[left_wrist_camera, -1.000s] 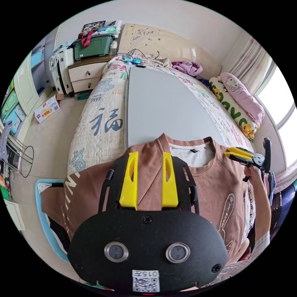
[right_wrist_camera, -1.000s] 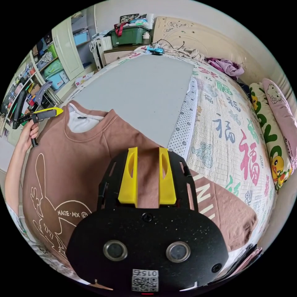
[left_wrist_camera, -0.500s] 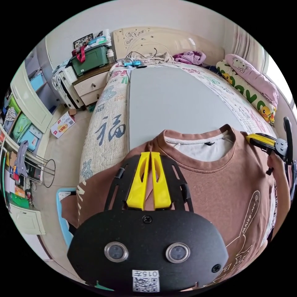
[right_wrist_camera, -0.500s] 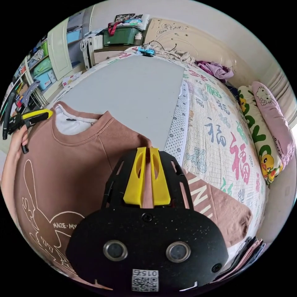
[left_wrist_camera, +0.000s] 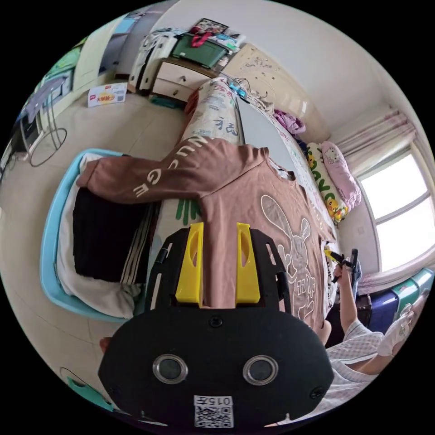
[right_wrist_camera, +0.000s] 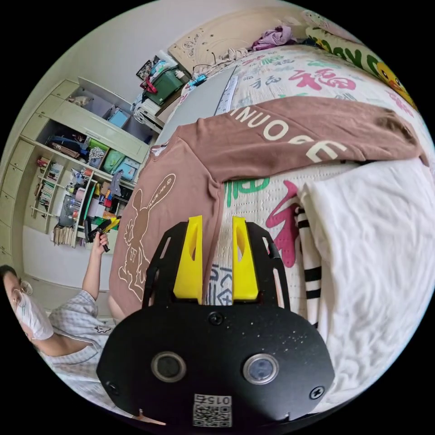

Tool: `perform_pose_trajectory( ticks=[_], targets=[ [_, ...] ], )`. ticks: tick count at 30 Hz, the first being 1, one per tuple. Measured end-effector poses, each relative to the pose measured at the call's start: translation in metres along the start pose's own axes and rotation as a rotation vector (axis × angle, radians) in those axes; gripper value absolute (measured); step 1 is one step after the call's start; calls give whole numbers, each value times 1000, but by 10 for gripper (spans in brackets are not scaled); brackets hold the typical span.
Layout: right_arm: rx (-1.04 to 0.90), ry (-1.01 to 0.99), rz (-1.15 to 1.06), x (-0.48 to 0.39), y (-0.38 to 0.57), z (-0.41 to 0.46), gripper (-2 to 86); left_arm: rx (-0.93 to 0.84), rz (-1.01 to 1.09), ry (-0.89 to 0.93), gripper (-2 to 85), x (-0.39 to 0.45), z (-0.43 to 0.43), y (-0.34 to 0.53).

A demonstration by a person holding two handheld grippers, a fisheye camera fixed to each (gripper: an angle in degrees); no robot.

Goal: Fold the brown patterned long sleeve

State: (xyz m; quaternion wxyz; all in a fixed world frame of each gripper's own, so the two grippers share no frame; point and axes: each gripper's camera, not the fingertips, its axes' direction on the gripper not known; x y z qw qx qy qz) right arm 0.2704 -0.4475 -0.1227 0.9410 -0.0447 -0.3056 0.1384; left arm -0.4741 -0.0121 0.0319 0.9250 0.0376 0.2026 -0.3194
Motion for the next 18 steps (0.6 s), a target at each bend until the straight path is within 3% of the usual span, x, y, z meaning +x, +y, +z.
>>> perform_pose_trajectory(
  ticks=[2,6,9,18],
  targets=[
    [-15,-8,6,-5,-1,2,107,-35,-27,69,109,-12,10,8],
    [17,2,56,-17,-6,-13,89,-28,-35,-23,86,-18,11,10],
    [-49,-79,51,-27,-8,-20,68,-39,-46,33,57,-27,7,7],
    [-58,62,58,-60,-1,-44,5,-52,-16,-63,8,-38,0,7]
  ],
)
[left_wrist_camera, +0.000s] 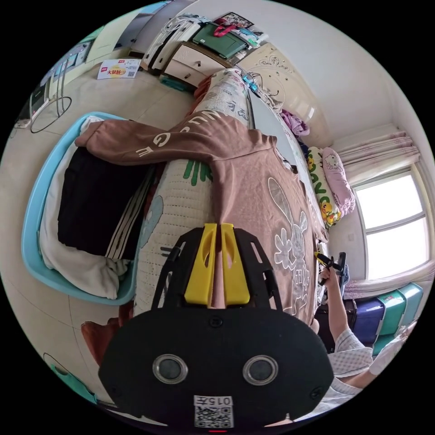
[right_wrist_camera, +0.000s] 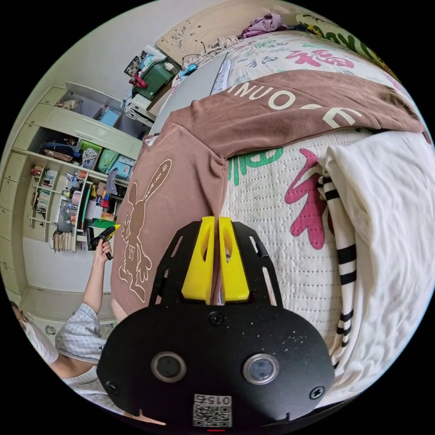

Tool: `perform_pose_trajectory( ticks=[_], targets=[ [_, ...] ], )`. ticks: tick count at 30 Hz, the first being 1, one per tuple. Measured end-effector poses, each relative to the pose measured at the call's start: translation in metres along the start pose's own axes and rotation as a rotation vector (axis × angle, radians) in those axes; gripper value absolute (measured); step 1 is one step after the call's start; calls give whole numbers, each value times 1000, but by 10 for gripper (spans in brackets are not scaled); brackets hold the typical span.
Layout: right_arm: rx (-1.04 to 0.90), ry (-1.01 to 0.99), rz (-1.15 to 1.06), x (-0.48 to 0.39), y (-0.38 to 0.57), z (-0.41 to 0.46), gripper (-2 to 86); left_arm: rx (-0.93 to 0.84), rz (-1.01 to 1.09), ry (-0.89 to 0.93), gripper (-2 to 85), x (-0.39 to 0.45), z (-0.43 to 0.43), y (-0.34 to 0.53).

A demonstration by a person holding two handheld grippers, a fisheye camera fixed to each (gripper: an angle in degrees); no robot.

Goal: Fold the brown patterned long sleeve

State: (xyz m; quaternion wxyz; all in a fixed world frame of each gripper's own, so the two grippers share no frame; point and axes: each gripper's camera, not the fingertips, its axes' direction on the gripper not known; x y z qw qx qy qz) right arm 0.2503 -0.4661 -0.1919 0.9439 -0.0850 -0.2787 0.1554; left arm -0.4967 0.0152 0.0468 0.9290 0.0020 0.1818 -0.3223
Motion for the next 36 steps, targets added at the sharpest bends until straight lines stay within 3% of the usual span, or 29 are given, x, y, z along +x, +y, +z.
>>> perform_pose_trajectory(
  ticks=[6,10,15,21,28,36],
  targets=[
    [-3,23,21,-27,31,-19,63,-8,-25,39,52,-8,-15,16],
    [-31,7,-46,-48,125,-50,99,-107,38,166,86,-2,-36,63],
    [-131,-49,-76,-71,242,-53,110,-243,92,135,96,8,-56,157],
    [-171,-44,-87,-107,318,-36,111,-216,67,149,72,10,-71,202],
    [-175,7,-98,-145,355,-23,55,-205,151,30,26,41,-74,220],
    [-222,125,-140,-189,386,-9,49,-231,190,-100,18,71,-69,232]
  ],
)
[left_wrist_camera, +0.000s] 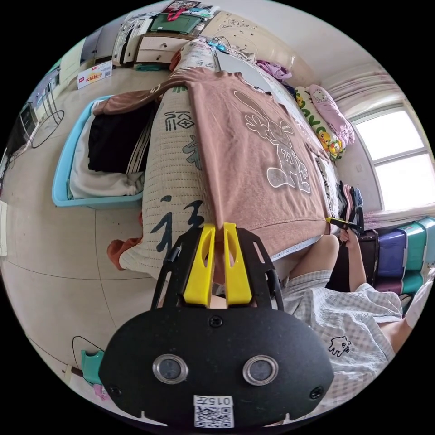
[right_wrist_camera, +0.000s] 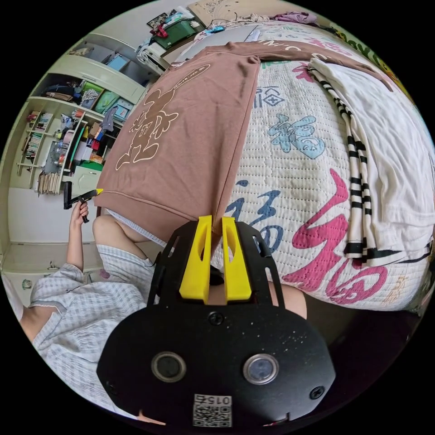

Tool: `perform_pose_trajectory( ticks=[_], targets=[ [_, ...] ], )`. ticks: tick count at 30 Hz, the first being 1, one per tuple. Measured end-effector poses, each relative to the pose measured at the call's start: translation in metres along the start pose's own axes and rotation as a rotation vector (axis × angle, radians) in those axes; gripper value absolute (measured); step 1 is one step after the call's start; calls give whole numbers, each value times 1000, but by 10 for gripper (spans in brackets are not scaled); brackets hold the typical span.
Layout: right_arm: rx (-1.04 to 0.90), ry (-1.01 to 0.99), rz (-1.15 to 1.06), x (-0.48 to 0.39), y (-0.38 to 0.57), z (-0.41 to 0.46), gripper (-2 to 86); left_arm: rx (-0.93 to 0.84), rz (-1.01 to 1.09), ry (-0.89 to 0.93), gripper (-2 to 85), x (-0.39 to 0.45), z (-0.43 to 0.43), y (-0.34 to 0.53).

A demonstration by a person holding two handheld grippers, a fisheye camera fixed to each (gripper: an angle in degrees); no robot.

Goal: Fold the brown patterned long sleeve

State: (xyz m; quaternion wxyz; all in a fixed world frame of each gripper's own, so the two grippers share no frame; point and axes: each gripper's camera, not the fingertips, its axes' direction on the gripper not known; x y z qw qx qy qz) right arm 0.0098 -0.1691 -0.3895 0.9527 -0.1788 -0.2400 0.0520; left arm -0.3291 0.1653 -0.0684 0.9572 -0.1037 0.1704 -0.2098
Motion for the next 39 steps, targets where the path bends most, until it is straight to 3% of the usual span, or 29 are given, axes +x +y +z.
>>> perform_pose_trajectory(
  ticks=[16,24,34,39],
  targets=[
    [-17,44,-59,-77,19,0,64,-69,63,-16,46,66,23,2],
    [-99,182,-119,-112,2,-12,42,-112,97,-162,32,108,46,-3],
    [-48,-92,-61,-65,-16,-101,64,3,-25,-164,69,128,22,-6],
    [120,-158,-16,-26,-22,-188,66,133,154,-254,75,222,7,-63]
  ],
)
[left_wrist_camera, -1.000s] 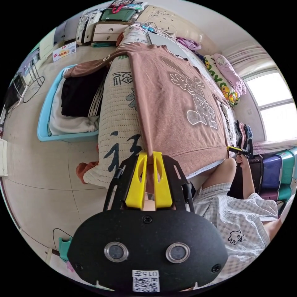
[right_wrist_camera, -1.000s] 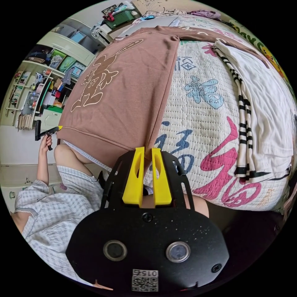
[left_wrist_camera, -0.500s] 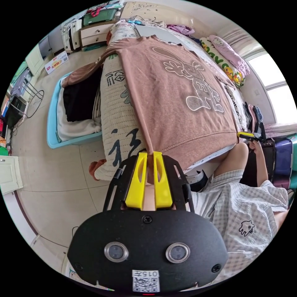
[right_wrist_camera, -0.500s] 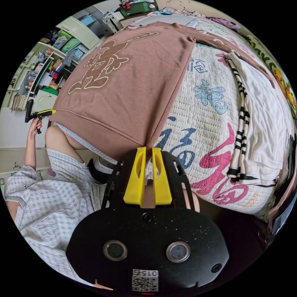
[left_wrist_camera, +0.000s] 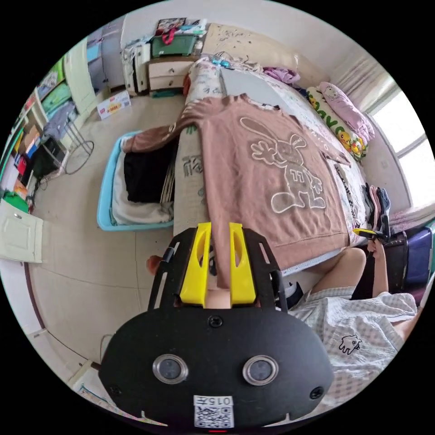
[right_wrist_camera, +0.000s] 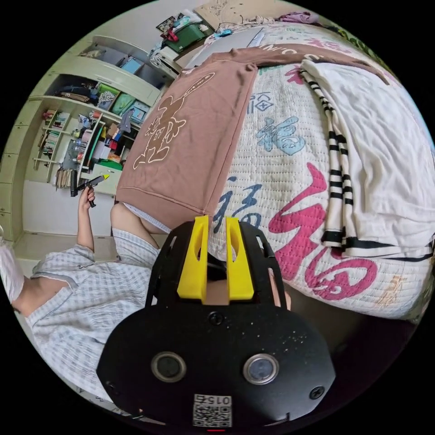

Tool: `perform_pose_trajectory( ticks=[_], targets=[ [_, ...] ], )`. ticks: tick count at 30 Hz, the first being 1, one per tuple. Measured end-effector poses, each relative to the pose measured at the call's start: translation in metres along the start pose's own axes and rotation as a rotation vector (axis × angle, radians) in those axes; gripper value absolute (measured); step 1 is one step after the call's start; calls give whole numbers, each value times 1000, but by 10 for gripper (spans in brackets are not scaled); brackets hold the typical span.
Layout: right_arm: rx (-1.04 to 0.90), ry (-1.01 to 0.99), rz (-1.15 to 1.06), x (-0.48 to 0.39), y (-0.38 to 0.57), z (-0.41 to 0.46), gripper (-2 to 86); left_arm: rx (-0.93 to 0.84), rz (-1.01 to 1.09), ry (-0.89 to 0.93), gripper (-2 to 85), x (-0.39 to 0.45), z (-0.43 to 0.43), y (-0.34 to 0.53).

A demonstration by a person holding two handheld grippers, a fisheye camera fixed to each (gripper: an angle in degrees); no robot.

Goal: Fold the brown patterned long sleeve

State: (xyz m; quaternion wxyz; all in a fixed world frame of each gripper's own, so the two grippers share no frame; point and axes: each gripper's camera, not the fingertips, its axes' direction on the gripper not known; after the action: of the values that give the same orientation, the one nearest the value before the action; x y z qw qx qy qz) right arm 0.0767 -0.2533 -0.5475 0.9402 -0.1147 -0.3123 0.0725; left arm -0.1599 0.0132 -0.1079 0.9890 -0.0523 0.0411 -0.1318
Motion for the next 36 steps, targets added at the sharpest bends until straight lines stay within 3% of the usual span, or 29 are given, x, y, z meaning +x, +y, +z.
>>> perform_pose_trajectory(
  ticks=[8,13,15,18,24,31,34,36],
  targets=[
    [451,114,163,92,-124,-159,80,110,402,244,98,220,82,-216],
    [606,124,297,175,-220,-209,94,77,547,425,109,376,169,-359],
    [636,124,330,204,-250,-217,97,35,541,564,118,441,219,-417],
    [622,149,372,249,-295,-214,100,23,528,611,128,513,274,-464],
    [656,162,419,313,-332,-189,108,-18,541,470,142,606,363,-508],
    [718,72,403,351,-312,-156,82,-98,625,397,137,648,420,-520],
    [696,118,394,351,-306,-136,64,-50,621,357,100,645,431,-511],
    [700,132,387,352,-296,-122,54,24,613,386,28,633,425,-503]
  ],
)
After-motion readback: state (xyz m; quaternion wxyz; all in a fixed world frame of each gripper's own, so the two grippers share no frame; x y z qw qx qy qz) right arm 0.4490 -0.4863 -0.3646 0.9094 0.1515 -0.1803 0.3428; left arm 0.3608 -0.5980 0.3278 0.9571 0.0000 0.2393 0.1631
